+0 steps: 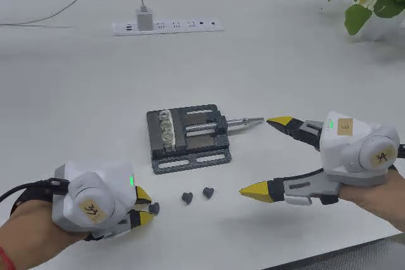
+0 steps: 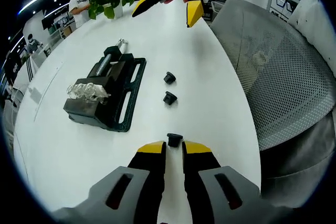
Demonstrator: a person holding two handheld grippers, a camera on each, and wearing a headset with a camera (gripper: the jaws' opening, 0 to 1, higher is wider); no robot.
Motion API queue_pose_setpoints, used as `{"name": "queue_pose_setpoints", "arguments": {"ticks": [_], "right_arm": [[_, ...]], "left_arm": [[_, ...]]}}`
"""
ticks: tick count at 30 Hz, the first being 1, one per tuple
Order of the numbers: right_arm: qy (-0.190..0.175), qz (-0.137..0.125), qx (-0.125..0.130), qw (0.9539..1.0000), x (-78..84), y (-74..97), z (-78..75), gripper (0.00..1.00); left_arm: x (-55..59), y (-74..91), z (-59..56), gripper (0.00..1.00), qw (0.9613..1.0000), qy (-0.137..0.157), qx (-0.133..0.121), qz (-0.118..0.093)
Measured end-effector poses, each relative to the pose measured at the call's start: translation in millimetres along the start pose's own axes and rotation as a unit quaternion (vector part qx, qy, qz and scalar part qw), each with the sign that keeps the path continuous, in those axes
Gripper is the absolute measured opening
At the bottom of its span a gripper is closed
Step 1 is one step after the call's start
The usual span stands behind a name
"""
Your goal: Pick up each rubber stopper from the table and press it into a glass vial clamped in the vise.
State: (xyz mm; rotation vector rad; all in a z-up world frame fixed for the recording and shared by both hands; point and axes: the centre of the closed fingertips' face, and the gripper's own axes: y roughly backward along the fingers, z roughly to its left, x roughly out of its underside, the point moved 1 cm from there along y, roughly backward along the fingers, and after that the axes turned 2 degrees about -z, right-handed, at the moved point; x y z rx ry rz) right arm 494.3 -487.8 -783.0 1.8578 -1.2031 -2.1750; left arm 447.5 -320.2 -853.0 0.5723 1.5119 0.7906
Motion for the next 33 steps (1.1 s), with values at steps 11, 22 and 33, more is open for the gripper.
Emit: {"name": "queue_pose_setpoints", "arguments": {"ticks": [11, 22, 33], "right_arm": [[0.000, 0.000, -0.001, 1.0000, 0.6, -0.3, 1.2, 0.87], [0.001, -0.001, -0.005, 1.0000, -0.8, -1.5, 4.2, 0.87], [0.010, -0.002, -0.019, 0.9998, -17.2, -3.1, 11.6, 0.84]], "left_arm": [[0.0, -1.9, 0.6, 0.05, 1.0000, -0.003, 0.001, 0.002], [-0.6, -1.5, 0.7, 0.05, 1.0000, 0.003, -0.003, -0.002], [-25.6, 12.2, 11.1, 0.05, 0.9960, 0.055, -0.026, -0.065]]}}
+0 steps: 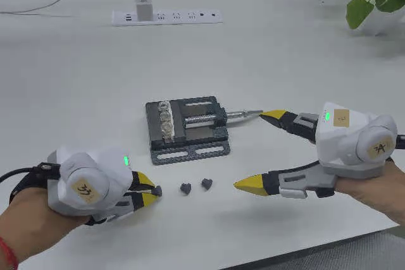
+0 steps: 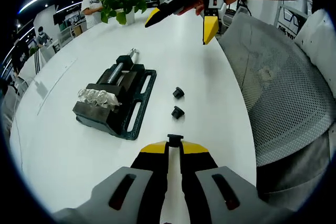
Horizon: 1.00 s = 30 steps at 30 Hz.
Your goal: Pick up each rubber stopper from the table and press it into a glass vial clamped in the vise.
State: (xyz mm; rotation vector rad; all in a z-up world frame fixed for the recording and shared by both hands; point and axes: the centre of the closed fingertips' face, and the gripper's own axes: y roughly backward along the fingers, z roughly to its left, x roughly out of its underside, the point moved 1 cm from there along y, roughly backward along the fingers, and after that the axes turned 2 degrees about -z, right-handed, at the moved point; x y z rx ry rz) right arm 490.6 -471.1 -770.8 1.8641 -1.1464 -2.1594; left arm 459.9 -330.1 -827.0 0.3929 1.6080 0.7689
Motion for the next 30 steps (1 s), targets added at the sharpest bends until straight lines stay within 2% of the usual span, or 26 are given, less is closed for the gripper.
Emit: {"name": "queue_pose_setpoints", "arguments": {"ticks": [4, 5, 9, 10, 13, 15, 17, 20, 23, 26, 30], "right_arm": [[0.002, -0.005, -0.007, 1.0000, -12.9, 0.9, 0.9, 0.81], [0.007, -0.009, -0.011, 0.9999, -18.4, 1.3, 2.3, 0.80], [-0.001, -0.002, -0.030, 0.9996, -30.2, 2.0, 5.8, 0.74], [0.000, -0.003, -0.034, 0.9994, -34.8, 2.2, 7.1, 0.74], [-0.002, 0.002, -0.053, 0.9986, -45.7, 2.4, 13.5, 0.70], [0.016, -0.005, -0.065, 0.9978, -57.9, 2.1, 20.0, 0.68], [0.018, -0.007, -0.076, 0.9969, -66.8, 2.0, 25.4, 0.68], [0.036, 0.000, -0.095, 0.9948, -80.0, 2.1, 34.1, 0.64], [0.047, -0.001, -0.114, 0.9923, -89.9, 2.2, 41.6, 0.61], [0.053, 0.006, -0.133, 0.9897, -94.4, 2.8, 46.8, 0.55], [0.050, 0.015, -0.161, 0.9856, -101.2, 5.6, 53.9, 0.41]], "left_arm": [[-13.0, 6.5, 3.6, 0.05, 0.9994, 0.018, -0.011, -0.028], [-19.4, 8.4, 4.2, 0.05, 0.9984, 0.031, -0.013, -0.045], [-37.7, 17.3, 6.2, 0.05, 0.9957, 0.044, -0.022, -0.079], [-44.5, 20.1, 6.0, 0.05, 0.9944, 0.047, -0.023, -0.091], [-58.2, 26.9, 5.3, 0.04, 0.9919, 0.052, -0.029, -0.112], [-69.5, 31.5, 3.4, 0.04, 0.9890, 0.059, -0.028, -0.133], [-76.9, 35.2, 2.1, 0.04, 0.9871, 0.062, -0.028, -0.145], [-91.2, 42.1, -1.1, 0.04, 0.9828, 0.068, -0.026, -0.170], [-101.8, 47.4, -3.9, 0.04, 0.9795, 0.071, -0.025, -0.186], [-111.3, 51.6, -8.1, 0.04, 0.9776, 0.066, -0.023, -0.198], [-121.5, 56.0, -12.8, 0.04, 0.9753, 0.061, -0.020, -0.211]]}}
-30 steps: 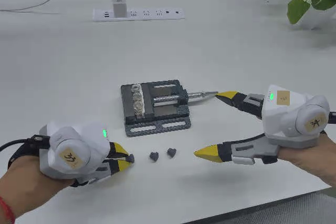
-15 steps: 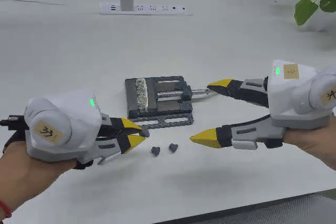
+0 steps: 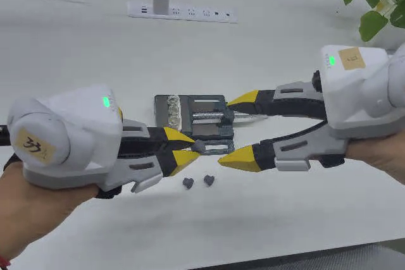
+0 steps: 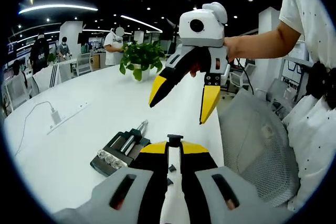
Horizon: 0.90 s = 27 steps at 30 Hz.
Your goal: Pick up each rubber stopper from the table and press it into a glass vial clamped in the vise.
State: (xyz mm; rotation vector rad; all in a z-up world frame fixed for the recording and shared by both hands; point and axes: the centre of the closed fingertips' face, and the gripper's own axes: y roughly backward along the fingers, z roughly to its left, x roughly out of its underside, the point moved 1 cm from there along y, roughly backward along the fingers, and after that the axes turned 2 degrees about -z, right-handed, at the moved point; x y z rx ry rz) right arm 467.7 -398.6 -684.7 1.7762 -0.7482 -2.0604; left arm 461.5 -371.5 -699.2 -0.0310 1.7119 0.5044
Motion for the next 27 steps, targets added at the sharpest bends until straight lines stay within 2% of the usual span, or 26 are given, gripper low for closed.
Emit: {"name": "queue_pose_setpoints", "arguments": {"ticks": [4, 10, 16, 27], "right_arm": [[0.007, 0.008, -0.023, 0.9997, -4.8, 0.8, 5.4, 0.29], [0.023, 0.019, -0.057, 0.9979, -5.4, -2.3, 12.9, 0.20], [0.033, 0.029, -0.073, 0.9964, -9.1, -3.9, 17.9, 0.14], [0.039, 0.037, -0.086, 0.9949, -11.7, -3.2, 20.5, 0.09]], "left_arm": [[-6.0, 0.1, -2.6, 0.04, 0.9999, 0.002, 0.003, -0.010], [-11.8, -0.2, -6.1, 0.04, 0.9998, 0.000, 0.009, -0.018], [-17.0, 0.1, -7.2, 0.04, 0.9996, -0.005, 0.014, -0.023], [-19.6, 0.8, -8.1, 0.04, 0.9994, -0.011, 0.021, -0.025]]}}
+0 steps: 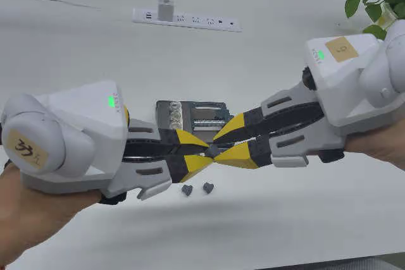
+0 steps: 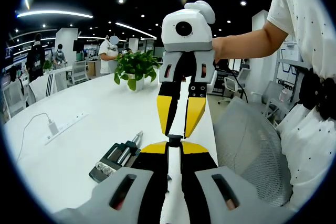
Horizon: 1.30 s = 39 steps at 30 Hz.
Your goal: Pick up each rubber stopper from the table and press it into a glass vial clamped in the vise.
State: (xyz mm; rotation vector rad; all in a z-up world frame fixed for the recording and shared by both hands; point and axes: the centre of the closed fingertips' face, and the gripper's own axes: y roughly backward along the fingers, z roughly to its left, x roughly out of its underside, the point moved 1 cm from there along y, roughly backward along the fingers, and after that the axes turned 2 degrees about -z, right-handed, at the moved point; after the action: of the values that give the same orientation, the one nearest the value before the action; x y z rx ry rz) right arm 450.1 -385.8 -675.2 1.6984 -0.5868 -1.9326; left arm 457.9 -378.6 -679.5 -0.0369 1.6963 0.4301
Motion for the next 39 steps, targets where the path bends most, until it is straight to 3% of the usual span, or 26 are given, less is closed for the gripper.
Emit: {"name": "queue_pose_setpoints", "arguments": {"ticks": [28, 39], "right_arm": [[0.004, 0.013, -0.013, 0.9998, -0.1, -3.1, 1.0, 0.07], [0.009, 0.020, -0.014, 0.9997, -0.4, -6.8, 0.0, 0.06]], "left_arm": [[1.9, 1.6, -1.5, 0.04, 0.9999, 0.002, 0.015, 0.002], [4.9, 3.4, 0.7, 0.04, 0.9999, 0.009, 0.009, -0.002]]}}
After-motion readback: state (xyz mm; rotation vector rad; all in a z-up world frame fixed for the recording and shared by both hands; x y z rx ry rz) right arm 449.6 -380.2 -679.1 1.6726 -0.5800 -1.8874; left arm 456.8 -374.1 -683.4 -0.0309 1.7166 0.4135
